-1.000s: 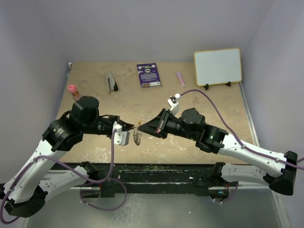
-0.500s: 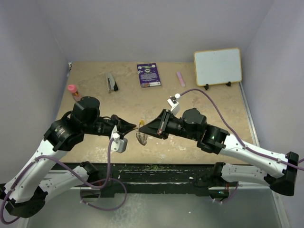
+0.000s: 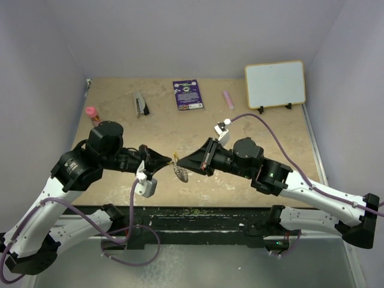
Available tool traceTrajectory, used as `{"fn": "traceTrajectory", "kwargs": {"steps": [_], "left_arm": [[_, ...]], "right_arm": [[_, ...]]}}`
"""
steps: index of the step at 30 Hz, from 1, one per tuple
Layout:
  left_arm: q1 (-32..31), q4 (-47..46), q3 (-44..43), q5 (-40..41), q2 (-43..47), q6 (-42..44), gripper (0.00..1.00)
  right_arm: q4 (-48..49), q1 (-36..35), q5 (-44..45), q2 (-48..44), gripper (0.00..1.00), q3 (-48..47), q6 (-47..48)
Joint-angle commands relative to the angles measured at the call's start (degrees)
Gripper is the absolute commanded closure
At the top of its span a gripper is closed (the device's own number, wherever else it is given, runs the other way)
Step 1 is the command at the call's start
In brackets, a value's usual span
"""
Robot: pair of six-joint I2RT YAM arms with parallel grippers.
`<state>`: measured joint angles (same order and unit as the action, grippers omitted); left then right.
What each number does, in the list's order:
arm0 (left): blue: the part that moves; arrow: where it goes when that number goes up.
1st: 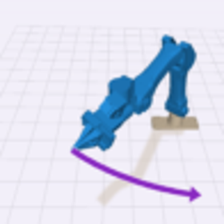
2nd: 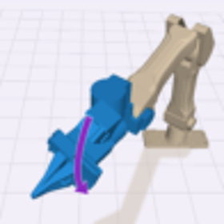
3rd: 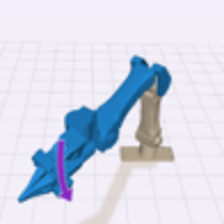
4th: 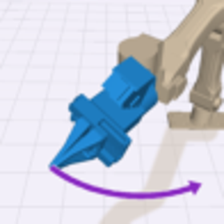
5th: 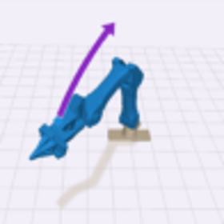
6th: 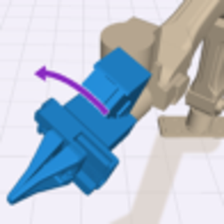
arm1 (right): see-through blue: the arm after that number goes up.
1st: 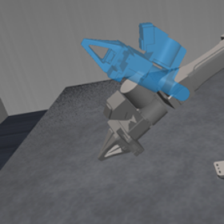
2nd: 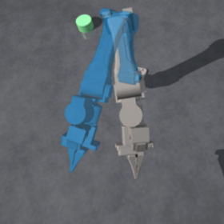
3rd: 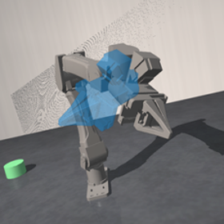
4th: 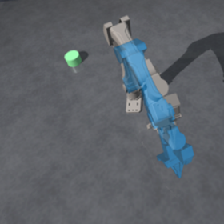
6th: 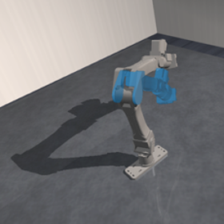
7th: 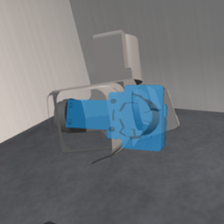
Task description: Put the keys on the keyring
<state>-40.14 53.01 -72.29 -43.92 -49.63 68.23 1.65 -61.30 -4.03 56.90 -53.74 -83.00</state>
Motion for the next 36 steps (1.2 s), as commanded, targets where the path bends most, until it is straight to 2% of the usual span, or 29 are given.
{"fn": "traceTrajectory", "kwargs": {"steps": [1, 3, 6, 8, 10, 17, 24, 30, 36], "left_arm": [[0.0, 2.5, -2.1, -3.1, 0.0, 4.0, 0.97], [0.0, 2.2, -1.9, -3.3, -0.1, 3.6, 0.97], [0.0, -0.3, -1.6, -3.1, 0.0, 0.9, 0.97], [0.0, -1.9, -1.8, -2.3, 0.0, -1.1, 0.97], [0.0, -2.1, -2.2, -2.6, -0.1, -1.4, 0.97], [0.0, -3.2, -3.6, -2.9, -1.2, -5.7, 0.97], [0.0, -2.6, -3.9, -2.7, -2.1, -6.6, 0.97], [0.0, -3.6, -3.1, 0.8, -2.6, -7.0, 0.97], [0.0, -3.7, -3.1, -1.0, -3.2, -5.4, 0.97]], "right_arm": [[3.3, 0.2, 2.4, -1.0, 0.99, -0.2, -0.6], [3.9, 0.1, 2.1, -1.0, 0.91, -0.1, -0.6], [3.9, 0.2, 2.4, -1.7, 0.64, 0.5, -0.8], [3.5, 0.2, 3.2, -3.1, 0.50, 1.0, -0.8], [2.2, 0.2, 4.4, -4.4, 0.43, 1.1, -0.2], [-3.4, 0.3, 7.2, -6.5, 0.43, -1.1, 4.7], [-11.5, 0.3, 8.5, -4.3, 0.48, -8.1, 25.3], [-8.9, 0.3, 9.3, -7.9, 0.51, -4.8, 34.9], [-1.0, 0.3, 5.8, -8.4, 0.57, -0.4, 49.7]]}}
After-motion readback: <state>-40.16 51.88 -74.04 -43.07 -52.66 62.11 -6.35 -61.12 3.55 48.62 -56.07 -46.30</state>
